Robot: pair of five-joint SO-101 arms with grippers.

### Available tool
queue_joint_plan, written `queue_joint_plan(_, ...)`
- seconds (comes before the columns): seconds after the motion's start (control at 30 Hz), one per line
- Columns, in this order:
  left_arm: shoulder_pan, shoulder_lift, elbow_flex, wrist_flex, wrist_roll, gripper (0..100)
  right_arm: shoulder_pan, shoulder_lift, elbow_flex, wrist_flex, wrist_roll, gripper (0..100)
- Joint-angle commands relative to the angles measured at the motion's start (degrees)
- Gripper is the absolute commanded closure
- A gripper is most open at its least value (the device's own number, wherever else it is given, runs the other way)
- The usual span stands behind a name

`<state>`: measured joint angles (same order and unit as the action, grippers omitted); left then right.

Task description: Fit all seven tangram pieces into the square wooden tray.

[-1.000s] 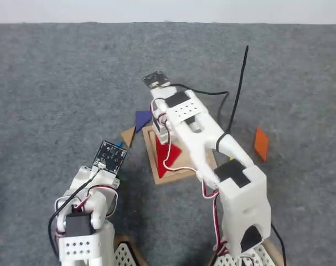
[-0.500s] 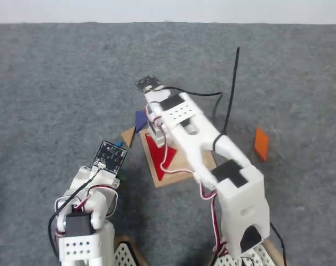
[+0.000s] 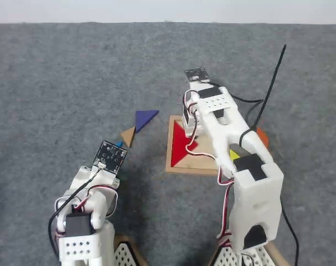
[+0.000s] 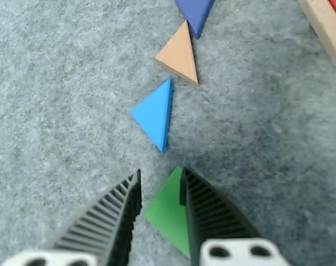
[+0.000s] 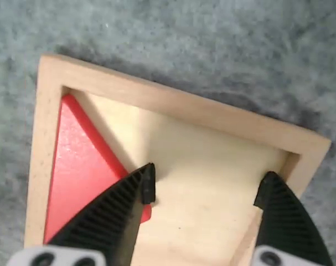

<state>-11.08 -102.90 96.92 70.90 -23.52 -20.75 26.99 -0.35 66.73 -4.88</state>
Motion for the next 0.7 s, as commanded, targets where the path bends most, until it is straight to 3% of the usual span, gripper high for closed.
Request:
queue_joint_plan(0.0,-0.3,-1.1,-0.4,0.2,-0.4,89,-0.7,-6.2,0.4,-0.8,0.6,68.8)
queue_joint_plan(0.33,-0.3,-1.1,-0.4,0.2,-0.4,89,-1.5,-26.6,6.9,4.7,4.9,68.8)
queue_joint_plan(0.47,-0.3,-1.1,-0.4,0.2,-0.4,89,1.1,-37.3,17.9,3.6,7.5,68.8)
queue_joint_plan(0.67,-0.2,-1.1,-0.4,0.2,-0.4,89,4.2,-46.8,39.7,-7.0,14.7,68.8)
